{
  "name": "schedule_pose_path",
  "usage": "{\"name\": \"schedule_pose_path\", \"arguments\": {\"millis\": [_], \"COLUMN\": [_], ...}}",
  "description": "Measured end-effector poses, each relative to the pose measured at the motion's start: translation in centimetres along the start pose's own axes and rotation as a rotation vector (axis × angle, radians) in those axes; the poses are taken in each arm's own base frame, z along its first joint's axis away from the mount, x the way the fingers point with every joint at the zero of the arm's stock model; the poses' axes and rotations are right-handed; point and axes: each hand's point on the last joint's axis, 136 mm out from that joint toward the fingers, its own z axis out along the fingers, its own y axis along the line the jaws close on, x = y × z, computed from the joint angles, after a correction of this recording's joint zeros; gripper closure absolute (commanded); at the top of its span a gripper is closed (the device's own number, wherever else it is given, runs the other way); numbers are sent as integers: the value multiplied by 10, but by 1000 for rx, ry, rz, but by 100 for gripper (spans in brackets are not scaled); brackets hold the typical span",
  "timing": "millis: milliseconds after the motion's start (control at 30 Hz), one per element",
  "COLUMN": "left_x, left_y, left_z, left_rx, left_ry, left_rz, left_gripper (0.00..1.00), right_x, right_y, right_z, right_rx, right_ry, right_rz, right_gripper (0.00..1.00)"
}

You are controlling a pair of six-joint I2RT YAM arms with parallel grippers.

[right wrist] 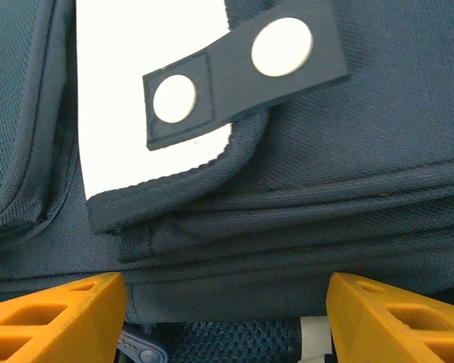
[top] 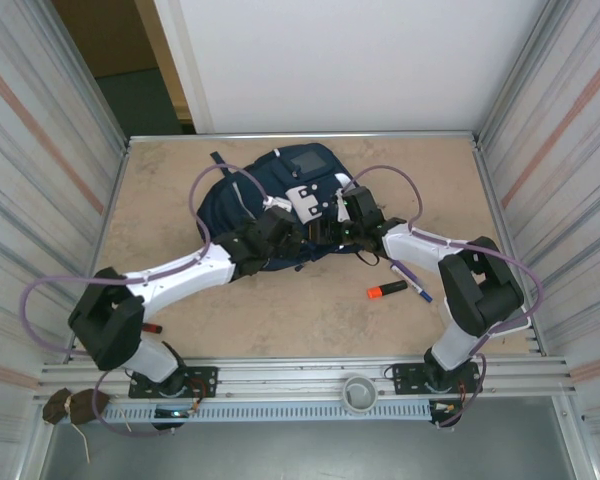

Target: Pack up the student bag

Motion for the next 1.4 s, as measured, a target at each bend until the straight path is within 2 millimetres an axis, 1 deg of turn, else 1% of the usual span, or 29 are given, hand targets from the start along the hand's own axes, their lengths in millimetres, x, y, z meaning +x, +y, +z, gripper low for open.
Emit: {"name": "schedule_pose_path", "arguments": {"millis": [167, 300, 467, 633, 867, 1033, 1167, 1400], "left_x": [8, 14, 16, 16, 34, 44, 49, 68], "left_y": [1, 10, 16, 24, 41, 47, 45, 45], "left_z": [16, 25, 34, 34, 19, 17, 18, 18], "left_rx": [-63, -141, -206, -218, -202, -162, -129, -69], "left_ry": [34, 44, 50, 49, 58, 79, 98, 143], "left_rz": [31, 53, 69, 54, 6, -45, -71, -119], "left_gripper": [1, 1, 1, 5, 9, 19, 29, 48], "right_x": [3, 4, 4, 4, 5, 6, 6, 7], "right_y": [-1, -1, -1, 1, 0, 0, -1, -1], "right_z": [4, 4, 4, 5, 6, 6, 7, 7], "right_rx": [-31, -39, -43, -54, -56, -59, -57, -56], "right_ry": [-3, -8, -10, -7, -2, 0, 3, 6], "right_rz": [24, 30, 30, 31, 35, 36, 36, 37], "right_gripper": [32, 32, 32, 32, 32, 32, 32, 32]}}
